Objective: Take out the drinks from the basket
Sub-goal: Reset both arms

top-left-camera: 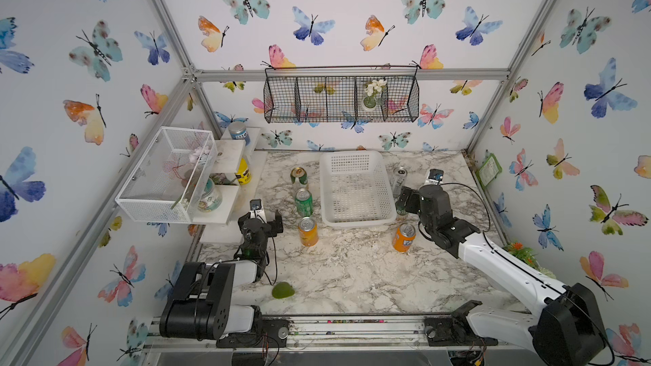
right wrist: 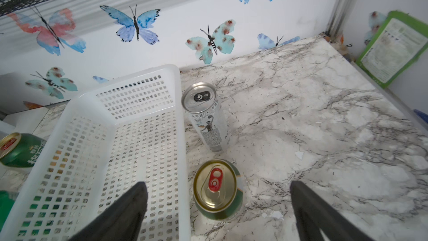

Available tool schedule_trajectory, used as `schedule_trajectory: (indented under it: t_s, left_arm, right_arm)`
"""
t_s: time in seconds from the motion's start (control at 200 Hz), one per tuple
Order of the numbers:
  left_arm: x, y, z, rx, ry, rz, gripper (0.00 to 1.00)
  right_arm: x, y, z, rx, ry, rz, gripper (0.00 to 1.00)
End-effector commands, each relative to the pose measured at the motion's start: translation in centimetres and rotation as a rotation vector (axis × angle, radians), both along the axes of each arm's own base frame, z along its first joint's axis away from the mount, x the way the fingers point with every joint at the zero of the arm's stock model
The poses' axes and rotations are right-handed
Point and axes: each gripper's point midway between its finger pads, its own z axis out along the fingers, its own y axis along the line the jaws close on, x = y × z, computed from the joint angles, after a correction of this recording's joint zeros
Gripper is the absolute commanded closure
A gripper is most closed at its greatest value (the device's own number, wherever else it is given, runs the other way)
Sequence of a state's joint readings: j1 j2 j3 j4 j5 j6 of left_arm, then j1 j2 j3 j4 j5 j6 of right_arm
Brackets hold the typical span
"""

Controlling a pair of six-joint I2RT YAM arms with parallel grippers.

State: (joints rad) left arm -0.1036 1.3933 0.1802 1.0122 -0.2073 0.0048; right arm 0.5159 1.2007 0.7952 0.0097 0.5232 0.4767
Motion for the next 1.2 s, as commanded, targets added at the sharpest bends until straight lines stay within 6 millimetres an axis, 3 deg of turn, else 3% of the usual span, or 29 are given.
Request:
schedule_trajectory:
  t_s: [0.0,0.065,0.105,0.175,0.225,0.305,0.486,0.596,0.771,0.936,1.011,1.121,1.196]
  left_arm:
    - [0.3,0.8,2.6,0.006,-0.12,0.069,0.01]
    - [0.4,0.9,2.6,0.001,-0.124,0.07,0.01]
    - [0.4,0.9,2.6,0.002,-0.119,0.07,0.01]
    - [0.4,0.9,2.6,0.001,-0.12,0.07,0.01]
    - [0.5,0.9,2.5,0.002,-0.116,0.07,0.01]
    - [0.5,0.9,2.6,0.001,-0.118,0.07,0.01]
    - [0.5,0.9,2.5,-0.001,-0.113,0.067,0.01]
    - [0.5,0.9,2.5,-0.001,-0.114,0.067,0.01]
    - [0.6,0.9,2.5,-0.002,-0.112,0.067,0.01]
    - [0.6,0.9,2.5,-0.002,-0.112,0.066,0.01]
    - [0.6,0.9,2.5,-0.003,-0.113,0.066,0.01]
    - [0.6,0.9,2.5,-0.001,-0.112,0.066,0.01]
    - [0.6,0.9,2.5,-0.003,-0.111,0.066,0.01]
  right_arm:
    - [0.8,-3.1,1.9,-0.083,-0.086,-0.184,0.01]
    - [0.8,-4.9,2.0,-0.136,-0.112,-0.289,0.02]
    - [0.8,-6.0,2.0,-0.175,-0.126,-0.342,0.1]
    - [1.7,-5.6,1.7,-0.302,-0.142,-0.254,0.16]
    - [2.2,-5.1,1.1,-0.397,-0.168,-0.182,0.17]
    - [2.2,-6.3,0.0,-0.473,-0.231,-0.195,0.08]
    - [3.1,-10.2,-5.6,-0.394,-0.11,-0.222,0.04]
    - [1.9,-11.5,-6.3,-0.395,-0.115,-0.222,0.04]
    - [1.4,-11.9,-8.1,-0.339,-0.103,-0.165,0.02]
    - [0.5,-15.3,-9.8,-0.286,-0.095,-0.395,0.01]
    - [0.7,-16.4,-10.5,-0.237,-0.092,-0.402,0.01]
    - [1.8,-15.5,-11.1,-0.209,-0.065,-0.305,0.01]
    - [2.6,-13.8,-11.1,-0.213,-0.081,-0.181,0.02]
